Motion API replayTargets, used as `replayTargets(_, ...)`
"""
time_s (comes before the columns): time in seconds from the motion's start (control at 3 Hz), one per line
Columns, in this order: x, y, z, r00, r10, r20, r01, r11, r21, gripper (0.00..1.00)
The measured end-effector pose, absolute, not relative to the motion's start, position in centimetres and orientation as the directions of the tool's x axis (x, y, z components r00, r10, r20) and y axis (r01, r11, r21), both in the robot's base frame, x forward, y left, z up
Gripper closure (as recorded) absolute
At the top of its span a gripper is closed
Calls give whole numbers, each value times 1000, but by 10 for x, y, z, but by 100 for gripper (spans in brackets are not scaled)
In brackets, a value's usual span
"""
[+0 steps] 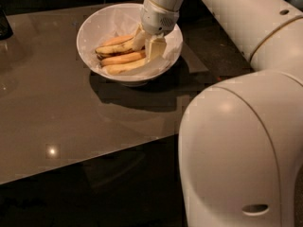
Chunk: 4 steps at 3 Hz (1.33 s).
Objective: Pick banana from white bowl
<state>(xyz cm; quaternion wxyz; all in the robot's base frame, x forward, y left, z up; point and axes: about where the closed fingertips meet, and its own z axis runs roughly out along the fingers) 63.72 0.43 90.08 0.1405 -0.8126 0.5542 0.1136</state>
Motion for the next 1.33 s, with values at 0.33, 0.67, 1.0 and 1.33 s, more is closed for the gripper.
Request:
replayTargets(0.33,632,5,897,350,-869,-349,-936,-341,-90,43)
replayTargets(0.67,629,5,898,347,-868,-354,-937,-340,-85,42)
replayTargets(1.0,628,3,901,343,-869,-358,-938,-334,-90,43)
replayTargets(1.33,617,-9,902,313,-872,-377,-949,-300,-95,45)
